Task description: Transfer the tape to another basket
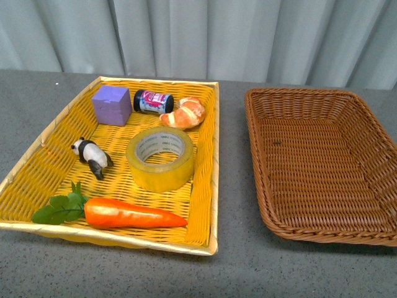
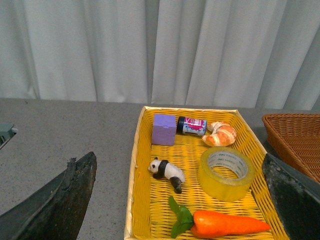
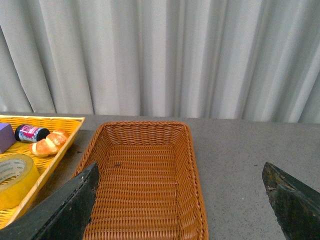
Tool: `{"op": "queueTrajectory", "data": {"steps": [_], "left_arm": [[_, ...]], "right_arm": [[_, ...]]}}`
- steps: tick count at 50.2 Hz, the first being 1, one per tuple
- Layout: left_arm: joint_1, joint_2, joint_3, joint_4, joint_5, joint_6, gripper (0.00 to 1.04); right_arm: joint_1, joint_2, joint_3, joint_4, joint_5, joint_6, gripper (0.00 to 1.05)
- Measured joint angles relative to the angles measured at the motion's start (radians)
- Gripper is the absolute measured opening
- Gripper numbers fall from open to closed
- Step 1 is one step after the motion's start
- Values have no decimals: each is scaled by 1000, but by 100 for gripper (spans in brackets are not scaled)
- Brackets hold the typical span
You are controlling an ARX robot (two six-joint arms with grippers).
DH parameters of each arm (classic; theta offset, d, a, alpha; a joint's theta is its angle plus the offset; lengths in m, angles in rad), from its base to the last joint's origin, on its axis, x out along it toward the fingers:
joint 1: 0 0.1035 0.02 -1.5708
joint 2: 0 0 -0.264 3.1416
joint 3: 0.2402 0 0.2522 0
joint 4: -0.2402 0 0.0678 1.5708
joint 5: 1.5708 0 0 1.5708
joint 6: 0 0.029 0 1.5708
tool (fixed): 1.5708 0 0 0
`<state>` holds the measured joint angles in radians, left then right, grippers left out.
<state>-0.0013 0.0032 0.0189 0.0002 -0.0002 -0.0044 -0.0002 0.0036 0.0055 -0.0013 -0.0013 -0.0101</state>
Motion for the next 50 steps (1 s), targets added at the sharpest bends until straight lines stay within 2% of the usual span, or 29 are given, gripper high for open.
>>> {"op": "queueTrajectory", "data": {"steps": [50], "left_arm": [[0,0,0,0,0,0,98]], "right_arm": [[0,0,0,0,0,0,96]]}}
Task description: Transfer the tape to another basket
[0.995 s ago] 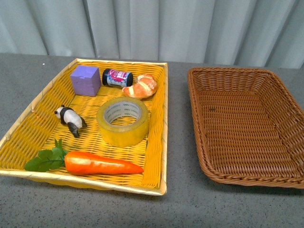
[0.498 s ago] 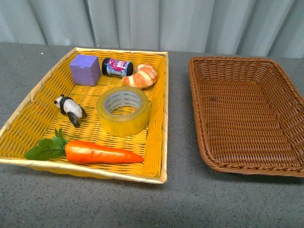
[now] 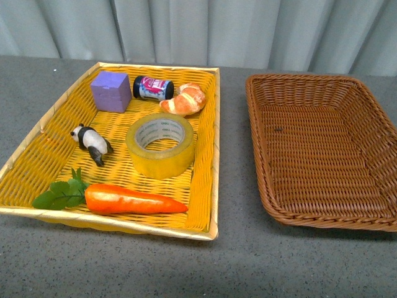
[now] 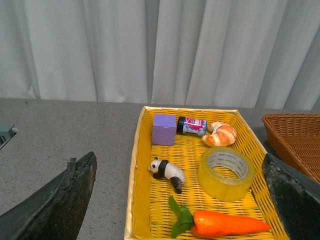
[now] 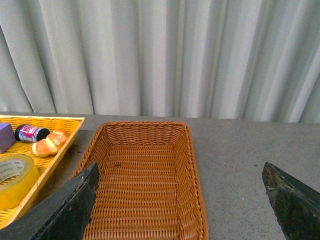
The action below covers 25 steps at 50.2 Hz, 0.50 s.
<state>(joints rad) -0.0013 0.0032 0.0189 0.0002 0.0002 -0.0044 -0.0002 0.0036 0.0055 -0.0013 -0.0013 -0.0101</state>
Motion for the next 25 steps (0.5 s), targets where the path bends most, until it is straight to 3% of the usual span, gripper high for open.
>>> {"op": "queueTrajectory", "data": {"steps": [25], "left_arm": [[0,0,0,0,0,0,98]], "right_arm": [[0,0,0,0,0,0,96]]}}
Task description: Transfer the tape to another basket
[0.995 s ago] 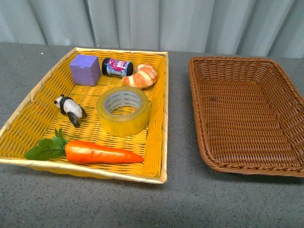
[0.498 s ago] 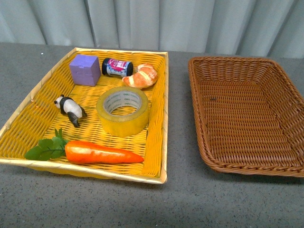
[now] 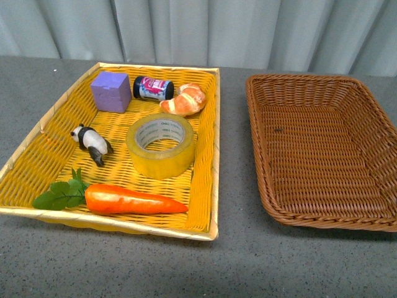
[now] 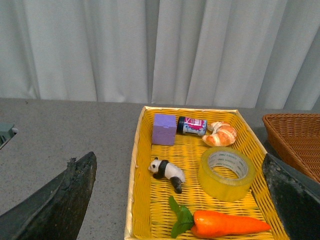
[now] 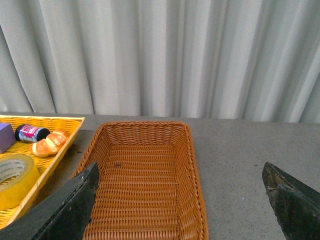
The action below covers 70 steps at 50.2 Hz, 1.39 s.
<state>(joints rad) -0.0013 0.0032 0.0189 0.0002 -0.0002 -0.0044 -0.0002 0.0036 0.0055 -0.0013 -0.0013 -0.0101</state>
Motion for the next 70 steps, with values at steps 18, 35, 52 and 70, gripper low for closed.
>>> {"op": "queueTrajectory", "data": {"steps": [18,35,52,70], "left_arm": [[-32,244,65,-24,-290,-122,98],[-11,1190,423,340,-72,-159,98],[-166,1682,734,333,-77,-144,98],[-230,1947,966,238,-101,-100,98]], "right_arm": [[0,0,0,0,1,0,96],[0,0,0,0,0,0,96],[0,0,0,0,0,0,96],[0,0,0,0,0,0,96]]}}
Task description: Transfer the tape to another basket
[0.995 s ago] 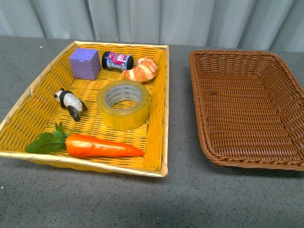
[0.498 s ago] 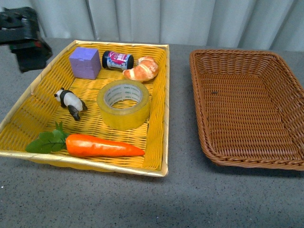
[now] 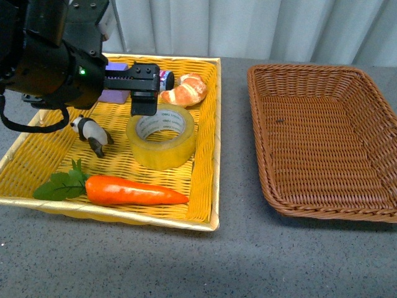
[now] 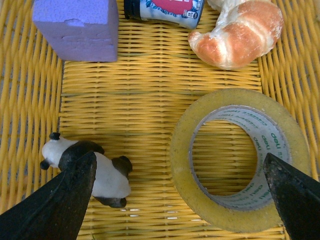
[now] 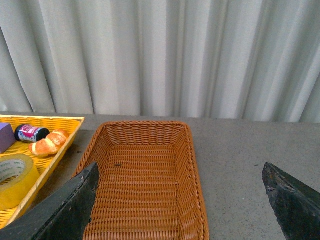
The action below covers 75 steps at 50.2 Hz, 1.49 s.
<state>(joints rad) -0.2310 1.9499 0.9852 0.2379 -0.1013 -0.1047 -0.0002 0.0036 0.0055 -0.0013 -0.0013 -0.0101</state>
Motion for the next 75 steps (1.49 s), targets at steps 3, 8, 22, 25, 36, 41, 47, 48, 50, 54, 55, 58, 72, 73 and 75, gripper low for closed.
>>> {"op": "queueTrajectory", "data": {"steps": [3,8,22,25,36,41,47,48,50,54,55,58,72,73,75], "left_arm": [[-8,34,36,-10,29,14,98],[-8,74,79,-23,38,29,98],[-8,146,135,-68,64,105,98],[-6,162,150,-79,68,112,98],[-1,208,188,-98,49,115,98],[3,220,195,-102,40,110,98],[8,225,201,-111,23,108,87],[8,225,201,-112,24,108,83],[8,225,201,-113,24,108,74],[8,225,203,-114,23,108,58],[8,225,203,-115,23,108,53],[8,225,204,-116,22,108,42],[10,212,206,-98,20,136,15],[10,208,206,-97,26,142,15],[10,196,206,-94,37,162,15]], "right_arm": [[0,0,0,0,0,0,96],[0,0,0,0,0,0,96],[0,0,0,0,0,0,96],[0,0,0,0,0,0,96],[0,0,0,0,0,0,96],[0,0,0,0,0,0,96],[0,0,0,0,0,0,96],[0,0,0,0,0,0,96],[0,0,0,0,0,0,96],[0,0,0,0,0,0,96],[0,0,0,0,0,0,96],[0,0,0,0,0,0,96],[0,0,0,0,0,0,96],[0,0,0,0,0,0,96],[0,0,0,0,0,0,96]]}}
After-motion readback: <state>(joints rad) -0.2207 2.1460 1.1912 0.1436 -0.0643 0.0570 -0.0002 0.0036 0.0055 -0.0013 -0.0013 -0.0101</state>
